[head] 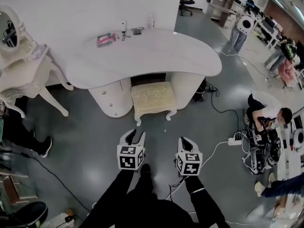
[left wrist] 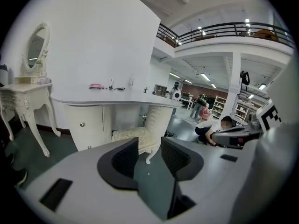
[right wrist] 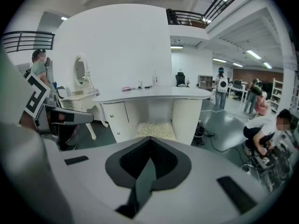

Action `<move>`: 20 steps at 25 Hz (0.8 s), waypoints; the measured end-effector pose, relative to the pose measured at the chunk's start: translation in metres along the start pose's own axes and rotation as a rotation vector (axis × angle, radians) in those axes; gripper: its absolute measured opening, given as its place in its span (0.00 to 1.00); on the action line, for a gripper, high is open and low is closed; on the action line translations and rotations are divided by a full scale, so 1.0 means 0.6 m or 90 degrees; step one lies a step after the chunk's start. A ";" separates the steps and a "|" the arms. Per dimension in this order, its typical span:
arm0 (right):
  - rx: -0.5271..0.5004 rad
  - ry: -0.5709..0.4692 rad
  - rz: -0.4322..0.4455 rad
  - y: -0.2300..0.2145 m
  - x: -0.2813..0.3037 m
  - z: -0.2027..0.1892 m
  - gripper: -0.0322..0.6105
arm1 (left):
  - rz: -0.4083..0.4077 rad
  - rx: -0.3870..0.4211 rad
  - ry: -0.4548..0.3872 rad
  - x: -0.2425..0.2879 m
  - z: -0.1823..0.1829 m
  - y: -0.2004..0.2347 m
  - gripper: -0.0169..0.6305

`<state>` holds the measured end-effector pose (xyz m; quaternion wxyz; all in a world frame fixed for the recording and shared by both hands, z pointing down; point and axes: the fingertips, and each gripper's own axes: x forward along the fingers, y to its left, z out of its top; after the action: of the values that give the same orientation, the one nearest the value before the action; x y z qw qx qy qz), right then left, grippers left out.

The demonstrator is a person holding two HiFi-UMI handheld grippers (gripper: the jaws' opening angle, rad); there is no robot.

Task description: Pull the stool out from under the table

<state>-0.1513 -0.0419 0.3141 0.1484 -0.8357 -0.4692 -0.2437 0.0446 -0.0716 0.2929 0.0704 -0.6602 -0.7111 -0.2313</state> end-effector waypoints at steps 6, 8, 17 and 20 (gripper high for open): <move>-0.017 0.001 -0.013 -0.019 0.054 0.033 0.05 | 0.005 -0.007 0.005 0.060 0.020 0.034 0.30; -0.024 0.002 -0.020 -0.026 0.072 0.042 0.05 | 0.009 -0.008 0.005 0.078 0.024 0.048 0.32; -0.044 0.022 0.004 -0.035 0.150 0.044 0.06 | 0.038 -0.026 0.029 0.140 0.005 0.109 0.36; -0.043 0.036 0.039 -0.029 0.190 0.029 0.19 | 0.041 -0.024 0.037 0.165 -0.009 0.124 0.36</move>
<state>-0.1113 0.0565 0.3621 0.1406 -0.8470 -0.4306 -0.2781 0.1041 0.0171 0.3553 0.0860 -0.6769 -0.6826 -0.2615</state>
